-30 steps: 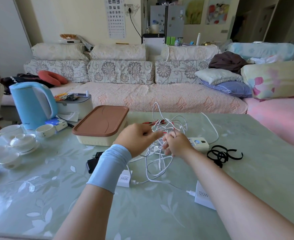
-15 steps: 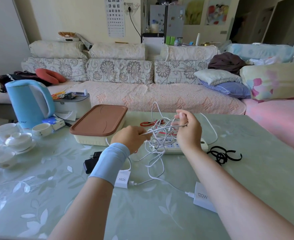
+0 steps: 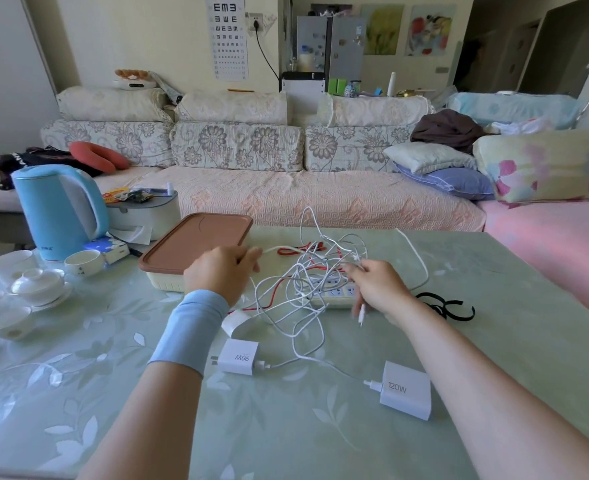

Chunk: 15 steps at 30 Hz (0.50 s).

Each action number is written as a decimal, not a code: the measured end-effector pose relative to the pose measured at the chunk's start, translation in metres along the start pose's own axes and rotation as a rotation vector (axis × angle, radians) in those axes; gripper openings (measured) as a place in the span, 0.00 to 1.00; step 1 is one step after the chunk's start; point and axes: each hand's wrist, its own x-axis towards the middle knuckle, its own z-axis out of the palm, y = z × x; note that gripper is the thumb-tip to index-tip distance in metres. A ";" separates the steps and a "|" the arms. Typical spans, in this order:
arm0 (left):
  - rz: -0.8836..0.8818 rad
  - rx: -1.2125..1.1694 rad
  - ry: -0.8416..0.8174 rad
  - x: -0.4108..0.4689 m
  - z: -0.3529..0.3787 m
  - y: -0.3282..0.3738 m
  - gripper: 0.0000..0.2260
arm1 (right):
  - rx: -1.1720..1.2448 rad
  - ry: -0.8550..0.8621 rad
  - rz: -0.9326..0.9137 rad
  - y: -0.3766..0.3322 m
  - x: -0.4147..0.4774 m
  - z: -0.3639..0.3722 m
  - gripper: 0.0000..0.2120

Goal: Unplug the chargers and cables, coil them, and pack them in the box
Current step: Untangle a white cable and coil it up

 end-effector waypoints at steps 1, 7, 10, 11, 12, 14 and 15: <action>0.019 0.064 -0.078 -0.003 0.003 0.000 0.16 | -0.011 -0.065 0.038 0.001 -0.004 -0.002 0.15; 0.293 0.161 -0.163 -0.029 0.024 0.022 0.29 | -0.219 -0.326 0.148 0.002 -0.027 -0.006 0.15; 0.515 -0.079 -0.185 -0.046 0.031 0.050 0.32 | -0.372 -0.373 0.114 0.004 -0.038 -0.007 0.19; 0.524 -0.111 -0.263 -0.049 0.033 0.056 0.30 | -0.477 -0.383 0.079 0.007 -0.042 -0.009 0.21; 0.507 -0.109 -0.359 -0.051 0.036 0.059 0.28 | -0.590 -0.404 0.041 0.011 -0.045 -0.011 0.22; 0.441 -0.009 -0.581 -0.051 0.043 0.056 0.22 | -0.794 -0.480 -0.006 0.020 -0.054 -0.015 0.23; 0.413 0.054 -0.684 -0.051 0.045 0.055 0.20 | -0.880 -0.506 -0.015 0.025 -0.058 -0.016 0.22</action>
